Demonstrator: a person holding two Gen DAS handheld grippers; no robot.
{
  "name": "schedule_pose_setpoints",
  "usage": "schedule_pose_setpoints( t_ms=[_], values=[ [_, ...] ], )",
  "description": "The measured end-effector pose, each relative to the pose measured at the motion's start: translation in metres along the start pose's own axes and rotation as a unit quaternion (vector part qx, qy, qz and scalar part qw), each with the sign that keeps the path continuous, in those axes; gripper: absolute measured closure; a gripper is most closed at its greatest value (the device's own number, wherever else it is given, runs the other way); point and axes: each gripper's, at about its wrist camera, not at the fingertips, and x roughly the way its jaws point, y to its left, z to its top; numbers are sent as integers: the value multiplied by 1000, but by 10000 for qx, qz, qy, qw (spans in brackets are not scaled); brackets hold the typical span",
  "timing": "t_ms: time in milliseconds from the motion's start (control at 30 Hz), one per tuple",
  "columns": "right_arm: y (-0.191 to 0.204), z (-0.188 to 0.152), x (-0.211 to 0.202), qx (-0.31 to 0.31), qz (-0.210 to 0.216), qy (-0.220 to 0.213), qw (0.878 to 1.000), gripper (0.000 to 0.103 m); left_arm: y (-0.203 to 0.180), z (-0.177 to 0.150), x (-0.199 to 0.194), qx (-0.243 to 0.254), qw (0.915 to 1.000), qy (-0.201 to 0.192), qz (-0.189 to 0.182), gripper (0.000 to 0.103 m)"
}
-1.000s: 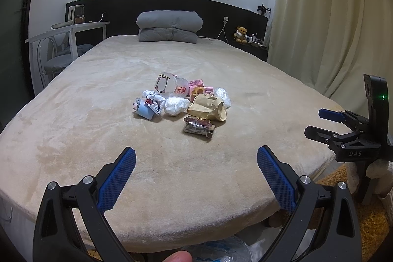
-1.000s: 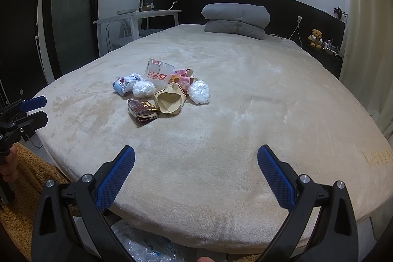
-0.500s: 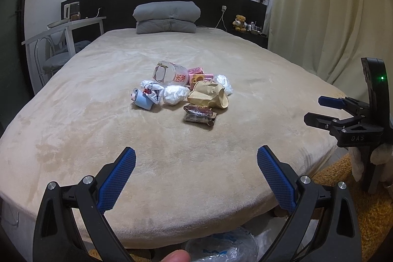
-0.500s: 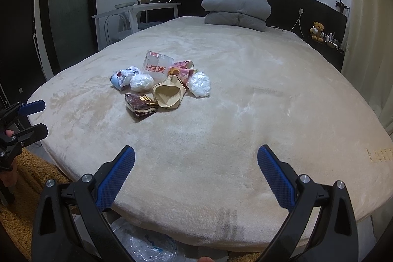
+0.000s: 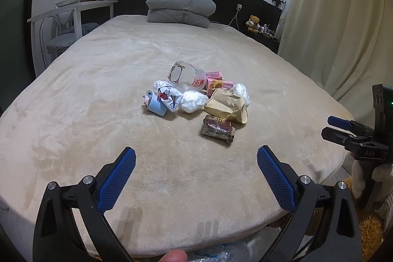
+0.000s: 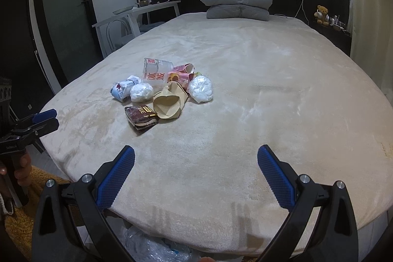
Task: Collect trash
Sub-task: 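Move both open grippers toward the trash pile on the bed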
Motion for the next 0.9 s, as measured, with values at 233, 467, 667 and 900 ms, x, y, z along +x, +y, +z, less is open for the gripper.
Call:
schedule_pose_setpoints(
  t_ms=[233, 467, 667, 900],
  values=[
    [-7, 24, 24, 2, 163, 73, 9998, 4, 16, 23, 29, -105, 9997, 181, -151, 6],
    [-12, 53, 66, -135, 265, 265, 9992, 4, 31, 46, 62, -121, 9994, 231, -233, 6],
    [-21, 72, 103, -156, 383, 435, 9982, 4, 46, 56, 92, -177, 9984, 451, -292, 6],
    [-40, 88, 143, 145, 633, 730, 9952, 12, 86, 64, 120, -911, 9919, 615, -640, 21]
  ],
)
